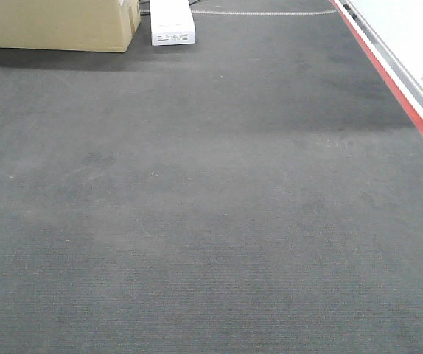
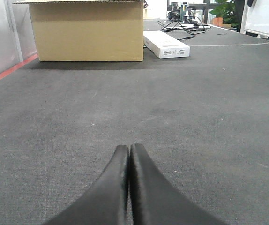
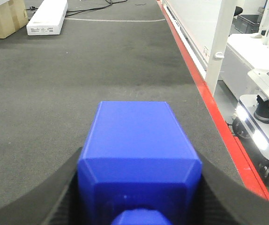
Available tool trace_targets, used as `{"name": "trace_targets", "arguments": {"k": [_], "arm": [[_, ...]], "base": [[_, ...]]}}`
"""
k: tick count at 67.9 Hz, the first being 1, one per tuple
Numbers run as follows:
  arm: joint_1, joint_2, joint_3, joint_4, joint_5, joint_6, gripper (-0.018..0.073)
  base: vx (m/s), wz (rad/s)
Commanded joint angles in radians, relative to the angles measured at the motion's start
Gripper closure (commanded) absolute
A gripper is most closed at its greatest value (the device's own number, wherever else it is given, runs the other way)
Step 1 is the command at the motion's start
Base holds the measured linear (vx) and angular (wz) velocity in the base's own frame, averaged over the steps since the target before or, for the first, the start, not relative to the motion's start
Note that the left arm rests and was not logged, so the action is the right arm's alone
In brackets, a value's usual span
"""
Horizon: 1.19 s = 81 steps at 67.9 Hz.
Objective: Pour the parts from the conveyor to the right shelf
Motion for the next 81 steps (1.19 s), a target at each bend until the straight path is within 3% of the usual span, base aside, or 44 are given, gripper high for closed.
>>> {"name": "trace_targets", "arguments": {"k": [1, 81], "arm": [[-0.002, 0.014, -0.024, -0.009, -0.077, -0.014, 0.0565], [-0.002, 0.014, -0.024, -0.006, -0.077, -0.013, 0.0565]], "base": [[0.0, 0.0], [0.0, 0.0]]}}
